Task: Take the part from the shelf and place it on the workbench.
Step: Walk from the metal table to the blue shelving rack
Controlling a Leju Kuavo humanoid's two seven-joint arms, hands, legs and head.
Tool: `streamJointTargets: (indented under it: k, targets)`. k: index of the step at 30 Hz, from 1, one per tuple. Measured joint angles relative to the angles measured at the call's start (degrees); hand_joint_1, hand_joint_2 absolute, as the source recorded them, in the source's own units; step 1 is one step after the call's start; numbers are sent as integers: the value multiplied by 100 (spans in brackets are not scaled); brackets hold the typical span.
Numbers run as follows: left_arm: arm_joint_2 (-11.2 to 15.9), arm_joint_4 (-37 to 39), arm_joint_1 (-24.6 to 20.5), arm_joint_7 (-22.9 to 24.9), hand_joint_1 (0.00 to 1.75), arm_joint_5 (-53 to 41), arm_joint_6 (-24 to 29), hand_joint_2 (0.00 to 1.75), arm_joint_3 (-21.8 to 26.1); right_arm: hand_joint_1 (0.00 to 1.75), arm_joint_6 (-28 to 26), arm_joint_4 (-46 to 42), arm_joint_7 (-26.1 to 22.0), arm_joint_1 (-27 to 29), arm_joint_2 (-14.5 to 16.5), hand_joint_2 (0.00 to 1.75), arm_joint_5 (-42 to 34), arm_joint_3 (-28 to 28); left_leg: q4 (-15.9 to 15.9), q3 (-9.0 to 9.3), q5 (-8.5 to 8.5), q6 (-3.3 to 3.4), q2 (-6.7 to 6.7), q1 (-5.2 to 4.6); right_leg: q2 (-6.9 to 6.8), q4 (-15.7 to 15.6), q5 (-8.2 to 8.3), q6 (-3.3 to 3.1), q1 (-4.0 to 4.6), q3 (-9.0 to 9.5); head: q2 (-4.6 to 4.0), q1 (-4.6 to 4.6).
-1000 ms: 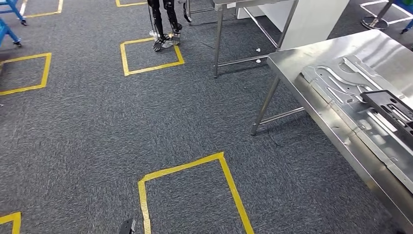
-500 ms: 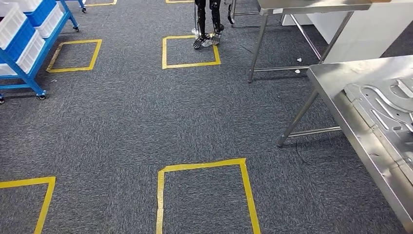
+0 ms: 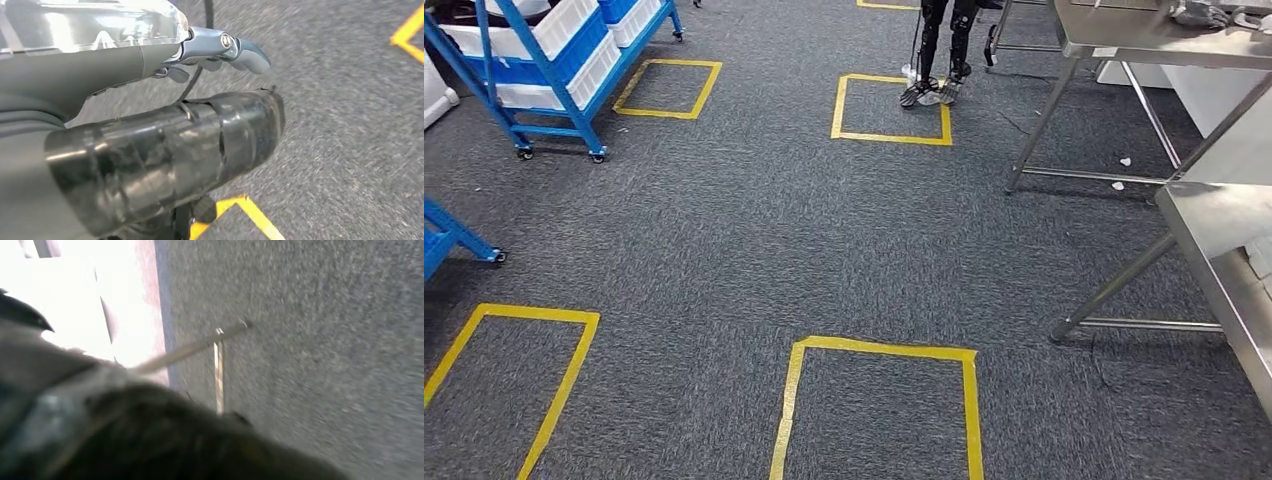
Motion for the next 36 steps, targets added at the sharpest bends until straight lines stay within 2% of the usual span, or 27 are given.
streamJointTargets:
  k: [1,3,5,6,7,9,10,11,12,13,14,16,17,18,20,21,22,24,25,26,27,28,29,31,33,35,36]
  targets:
    - [-10,-12,-12,0,0,53,0,0,-13,0,32,-39,-13,0,3,0,104,-82,35,-22,-8,-24,-77,-4,114,-290,118,-4,-7,114,0,-1]
    - [-25,-38,-24,0,0,115,0,0,-41,0,63,-85,-38,-6,5,0,250,-223,68,-74,4,-89,-209,-2,213,-476,145,-25,11,179,0,-3]
    - [-34,-60,-11,0,0,139,0,0,-54,0,71,-119,-57,-27,7,0,333,-300,71,-118,30,-157,-305,11,74,-499,186,-87,23,177,0,-4]
    - [-35,-67,-5,0,0,149,0,0,-55,0,74,-130,-64,-42,8,0,360,-321,123,-153,-8,-183,-244,7,11,-522,206,-130,17,181,0,-7]
    - [-36,-75,-7,0,0,160,0,0,-60,0,78,-137,-72,-49,9,0,379,-337,279,-231,-115,-205,-98,-2,-65,-545,225,-174,13,182,0,-13]
    - [-37,-92,-34,0,0,179,0,0,-74,0,84,-140,-80,-37,10,0,408,-383,915,-519,-488,-236,290,-11,-233,-565,238,-237,36,178,0,-26]
    - [-37,-98,-47,0,0,184,0,0,-81,0,85,-140,-81,-24,10,0,417,-406,1297,-689,-670,-248,406,-5,-329,-560,235,-253,56,171,0,-29]
    - [-37,-99,-51,0,0,186,0,0,-84,0,86,-139,-80,-18,10,0,423,-426,1573,-802,-770,-252,460,3,-421,-554,229,-261,74,165,0,-29]
    - [-37,-99,-49,0,0,188,0,0,-85,0,88,-139,-80,-18,10,0,426,-438,1662,-821,-768,-249,483,8,-507,-549,222,-265,89,163,0,-30]
    - [-37,-99,-46,0,0,190,0,0,-85,0,90,-139,-80,-25,10,0,426,-443,1533,-728,-670,-234,501,9,-587,-545,214,-267,100,165,0,-30]
    - [-37,-104,-44,0,0,191,0,0,-85,0,92,-139,-80,-34,11,0,426,-443,1179,-515,-494,-204,559,-2,-665,-543,203,-266,107,178,0,-30]
    - [-37,-124,-53,0,0,190,0,0,-85,0,97,-139,-81,-45,16,0,426,-443,371,-68,-240,-118,832,-63,-807,-545,179,-246,122,217,0,-29]
    - [-38,-138,-58,0,0,187,0,0,-86,0,100,-139,-81,-49,20,0,426,-444,118,66,-183,-77,934,-95,-873,-549,168,-225,126,236,0,-30]
    - [-38,-149,-58,0,0,186,0,0,-85,0,104,-139,-81,-56,26,0,427,-444,24,101,-185,-46,972,-123,-934,-557,162,-201,126,251,0,-29]
    - [-43,-161,-35,0,0,186,0,0,-85,0,113,-140,-85,-88,36,0,434,-445,-30,120,-143,9,832,-120,-1031,-581,148,-142,119,287,0,-30]
    - [-46,-166,-19,0,0,187,0,0,-84,0,115,-140,-93,-108,38,0,445,-447,-87,146,-107,33,763,-106,-957,-560,116,-113,110,298,0,-26]
    - [-49,-172,-14,0,0,187,0,0,-86,0,113,-138,-106,-119,38,0,462,-454,-145,176,-66,65,698,-85,-797,-455,31,-84,97,269,0,-23]
    - [-56,-180,-30,0,0,199,0,0,-95,0,106,-123,-140,-117,30,0,534,-503,-210,198,-14,103,564,-62,-391,80,-281,-38,65,33,0,-14]
    - [-59,-180,-38,0,0,211,-1,0,-104,0,104,-108,-163,-111,27,0,582,-543,-208,192,-7,116,487,-61,-282,456,-454,-18,50,-157,0,-13]
    - [-62,-179,-39,0,0,226,-1,0,-115,0,104,-86,-187,-109,24,0,631,-580,-200,188,-7,115,400,-60,-243,768,-553,3,38,-325,0,-11]
    - [-63,-179,-34,0,0,238,-2,0,-127,0,105,-64,-218,-111,24,0,674,-608,-184,187,-11,109,308,-57,-230,918,-539,25,22,-423,0,-12]
    - [-63,-178,-30,0,0,244,-2,0,-143,0,108,-44,-256,-119,22,0,717,-630,-160,188,-20,96,216,-51,-220,860,-409,47,3,-426,0,-12]
    - [-63,-179,-30,0,0,248,-2,0,-157,0,110,-26,-297,-129,20,0,759,-651,-125,189,-37,74,126,-40,-187,591,-187,69,-21,-328,0,-12]
    - [-63,-185,-36,0,0,251,-2,0,-181,0,126,11,-387,-149,21,0,852,-707,-16,154,-93,7,-36,-23,66,-92,156,105,-70,-50,0,-11]
    - [-64,-227,-33,0,0,248,-2,0,-187,0,230,58,-511,-162,52,0,983,-765,68,79,-116,-69,-192,-10,257,-389,210,75,-71,66,0,-11]
    - [-65,-292,-13,0,0,252,-2,0,-189,0,410,99,-690,-195,152,0,1179,-791,79,17,-96,-140,-333,12,170,-397,206,-10,-41,60,0,-13]
    - [-65,-312,-6,0,0,276,-2,0,-190,0,491,119,-782,-222,232,0,1292,-793,107,-8,-113,-169,-272,18,97,-416,220,-58,-32,66,0,-14]
